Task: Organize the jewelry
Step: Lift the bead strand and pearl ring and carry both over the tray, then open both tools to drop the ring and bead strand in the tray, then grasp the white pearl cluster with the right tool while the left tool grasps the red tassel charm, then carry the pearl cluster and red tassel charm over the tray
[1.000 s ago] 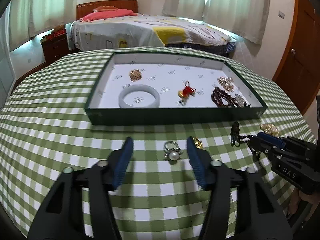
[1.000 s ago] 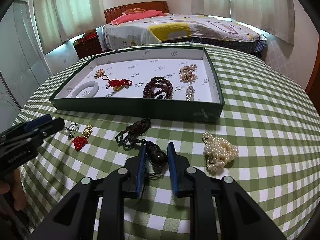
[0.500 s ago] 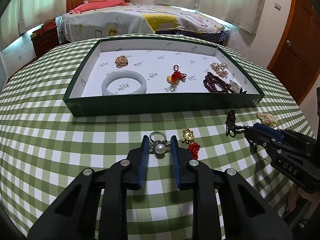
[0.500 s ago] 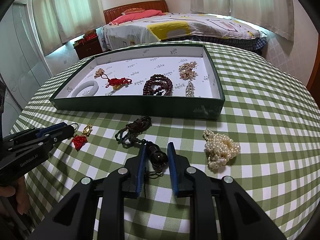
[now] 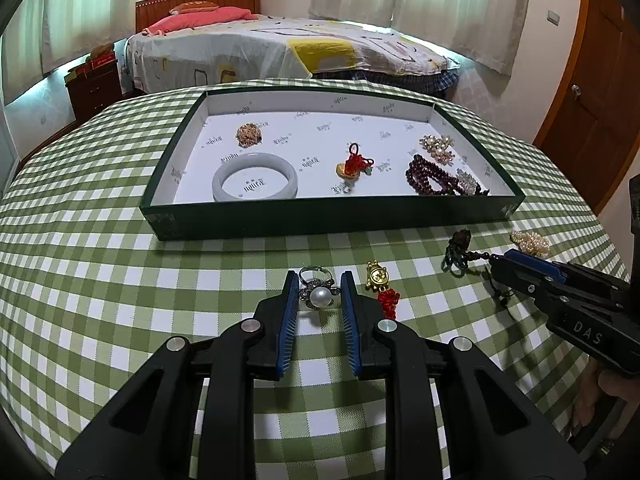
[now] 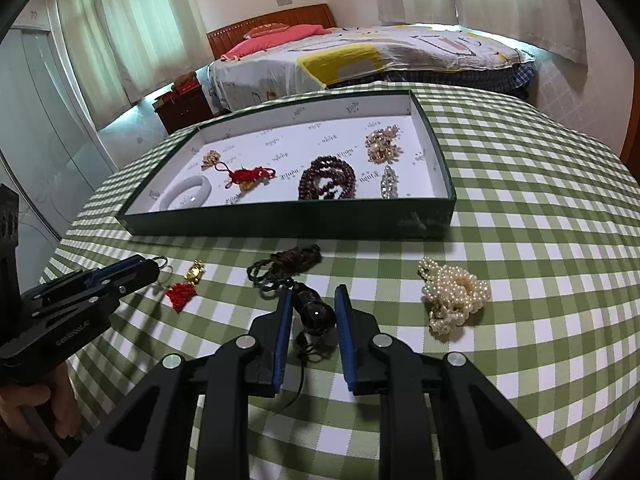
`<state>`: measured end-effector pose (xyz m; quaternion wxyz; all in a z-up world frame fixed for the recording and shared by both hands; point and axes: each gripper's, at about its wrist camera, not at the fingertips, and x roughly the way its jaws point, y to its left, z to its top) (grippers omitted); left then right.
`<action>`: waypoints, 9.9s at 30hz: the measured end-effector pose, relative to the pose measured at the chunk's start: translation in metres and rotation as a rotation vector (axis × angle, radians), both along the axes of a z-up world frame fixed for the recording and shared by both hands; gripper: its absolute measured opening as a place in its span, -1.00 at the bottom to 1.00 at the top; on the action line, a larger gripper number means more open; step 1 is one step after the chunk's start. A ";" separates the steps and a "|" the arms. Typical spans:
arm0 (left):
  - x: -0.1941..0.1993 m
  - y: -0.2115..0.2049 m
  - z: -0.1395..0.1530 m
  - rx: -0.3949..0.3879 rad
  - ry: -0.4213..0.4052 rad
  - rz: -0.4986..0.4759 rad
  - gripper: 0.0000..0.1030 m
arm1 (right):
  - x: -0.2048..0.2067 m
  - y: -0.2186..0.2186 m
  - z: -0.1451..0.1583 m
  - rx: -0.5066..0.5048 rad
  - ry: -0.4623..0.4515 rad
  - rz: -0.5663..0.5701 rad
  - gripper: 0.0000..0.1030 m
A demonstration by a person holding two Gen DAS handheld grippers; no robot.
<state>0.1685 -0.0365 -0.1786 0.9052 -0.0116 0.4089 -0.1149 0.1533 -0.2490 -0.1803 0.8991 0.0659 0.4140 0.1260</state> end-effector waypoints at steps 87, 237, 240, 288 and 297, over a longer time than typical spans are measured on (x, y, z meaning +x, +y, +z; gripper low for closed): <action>0.191 -0.035 0.000 0.021 0.036 0.030 -0.59 | 0.165 0.023 0.010 -0.125 -0.014 -0.016 -0.57; -0.006 -0.031 -0.015 0.014 0.021 -0.026 -0.73 | -0.008 -0.024 -0.006 -0.078 0.014 -0.074 -0.50; -0.007 -0.030 -0.014 0.013 0.016 -0.025 -0.74 | -0.009 -0.023 -0.006 -0.078 0.009 -0.074 -0.50; 0.049 -0.007 0.102 -0.026 -0.277 0.006 -0.75 | 0.063 0.015 0.100 -0.059 -0.262 -0.021 -0.50; 0.103 -0.003 0.092 0.004 -0.259 0.038 -0.75 | 0.111 0.021 0.091 -0.108 -0.254 -0.024 -0.50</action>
